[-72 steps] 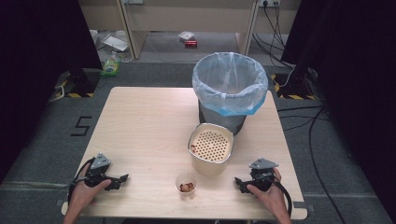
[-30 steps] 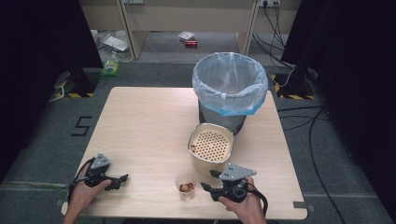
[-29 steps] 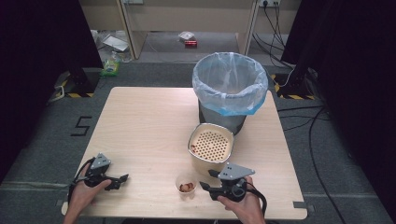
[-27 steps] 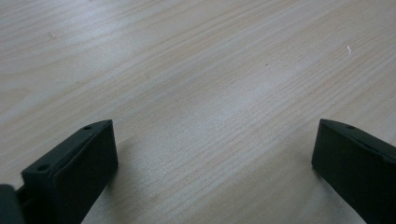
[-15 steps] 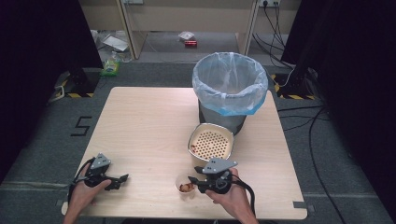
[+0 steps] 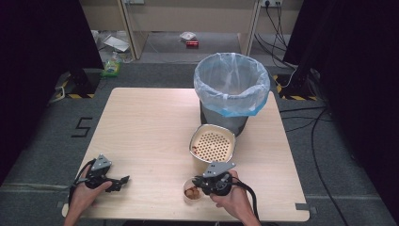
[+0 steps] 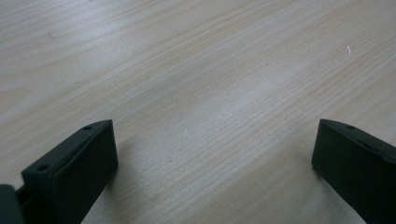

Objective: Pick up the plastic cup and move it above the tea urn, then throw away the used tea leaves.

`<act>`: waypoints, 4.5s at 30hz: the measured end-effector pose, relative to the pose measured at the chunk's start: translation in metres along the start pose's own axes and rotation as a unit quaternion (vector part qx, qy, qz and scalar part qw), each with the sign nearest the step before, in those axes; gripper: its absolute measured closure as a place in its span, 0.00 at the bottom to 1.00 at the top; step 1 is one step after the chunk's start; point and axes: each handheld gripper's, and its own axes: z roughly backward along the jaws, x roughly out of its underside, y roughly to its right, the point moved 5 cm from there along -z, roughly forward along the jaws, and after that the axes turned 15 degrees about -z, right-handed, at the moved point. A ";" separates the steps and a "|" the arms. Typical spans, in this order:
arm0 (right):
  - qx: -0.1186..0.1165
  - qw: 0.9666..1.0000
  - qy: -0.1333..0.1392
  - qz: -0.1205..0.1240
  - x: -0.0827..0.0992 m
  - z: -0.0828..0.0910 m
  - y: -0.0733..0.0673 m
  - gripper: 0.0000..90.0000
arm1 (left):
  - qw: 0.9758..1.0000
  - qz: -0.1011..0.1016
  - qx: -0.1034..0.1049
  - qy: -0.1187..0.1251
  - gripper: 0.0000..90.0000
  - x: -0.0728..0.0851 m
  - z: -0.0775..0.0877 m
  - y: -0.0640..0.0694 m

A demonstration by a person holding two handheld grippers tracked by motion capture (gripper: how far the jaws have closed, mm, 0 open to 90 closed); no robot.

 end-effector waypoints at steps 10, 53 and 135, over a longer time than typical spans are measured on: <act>-0.028 0.999 0.022 0.042 -0.010 0.007 -0.013 0.96 | 1.000 0.000 0.000 0.000 0.00 0.000 0.000 0.000; 0.110 0.971 0.209 0.037 -0.096 0.132 0.061 0.96 | 1.000 0.000 -0.001 -0.001 0.00 0.000 0.000 0.000; 0.332 0.625 0.203 0.676 -0.105 0.043 0.046 0.97 | 1.000 0.003 -0.004 -0.001 0.00 0.000 0.000 0.000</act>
